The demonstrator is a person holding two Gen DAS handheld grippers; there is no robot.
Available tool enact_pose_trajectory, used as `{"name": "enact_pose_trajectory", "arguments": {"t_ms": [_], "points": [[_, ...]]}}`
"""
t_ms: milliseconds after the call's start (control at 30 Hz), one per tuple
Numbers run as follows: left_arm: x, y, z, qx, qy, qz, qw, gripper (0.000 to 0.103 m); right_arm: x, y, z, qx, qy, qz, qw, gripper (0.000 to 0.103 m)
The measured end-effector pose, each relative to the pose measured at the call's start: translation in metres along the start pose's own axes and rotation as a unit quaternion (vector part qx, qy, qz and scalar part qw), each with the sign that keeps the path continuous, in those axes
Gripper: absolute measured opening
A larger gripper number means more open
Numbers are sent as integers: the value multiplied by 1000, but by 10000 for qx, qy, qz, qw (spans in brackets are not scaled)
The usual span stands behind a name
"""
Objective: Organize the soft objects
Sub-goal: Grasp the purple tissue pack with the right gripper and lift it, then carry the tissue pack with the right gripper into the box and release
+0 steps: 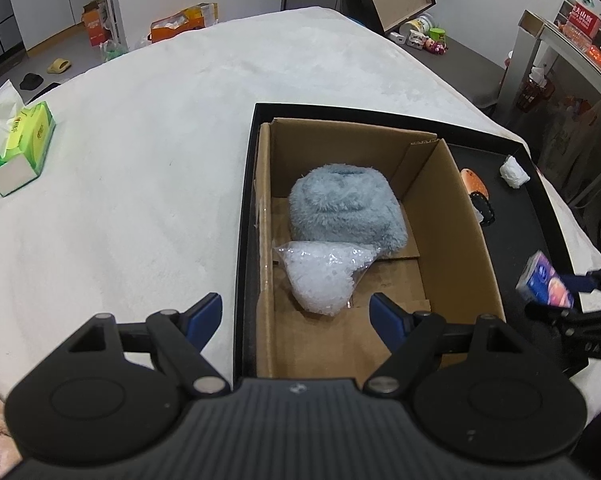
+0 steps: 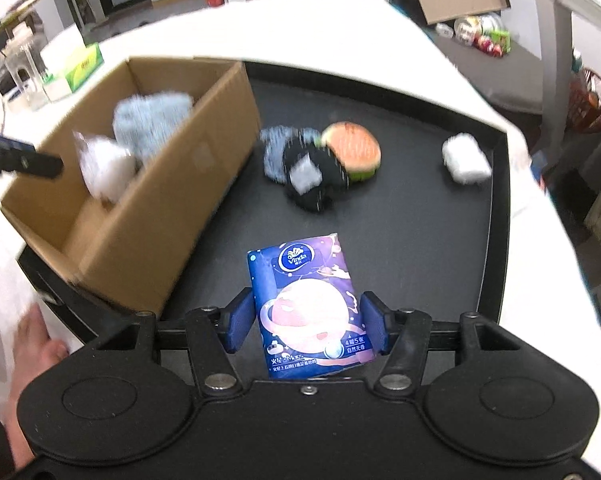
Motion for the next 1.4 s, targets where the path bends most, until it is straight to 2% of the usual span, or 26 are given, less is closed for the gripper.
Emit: {"name": "enact_pose_trajectory", "arguments": {"t_ms": [567, 700, 933, 1133, 1400], "points": [[8, 1, 4, 49, -107, -215, 9997, 79, 33, 47, 26, 23, 113, -458, 9989, 56], [8, 0, 7, 83, -78, -229, 9997, 79, 38, 59, 38, 61, 211, -573, 9981, 56], [5, -4, 13, 234, -250, -185, 9992, 74, 39, 75, 64, 241, 373, -666, 9968, 56], [4, -11, 18, 231, -331, -164, 9991, 60, 33, 83, 87, 374, 533, -657, 9957, 56], [-1, -21, 28, 354, -559, -44, 9978, 28, 21, 90, 112, 500, 752, -572, 9943, 56]]}}
Point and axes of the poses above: each gripper's, at about its wrist camera, not at the fingertips, and x roughly against the way its jaws point, z to its left, y to its top, the point moved 5 cm from there along -x, roughly the way its jaws point, and after that the axes turned 3 degrees about -x, right-handed, at the moved point
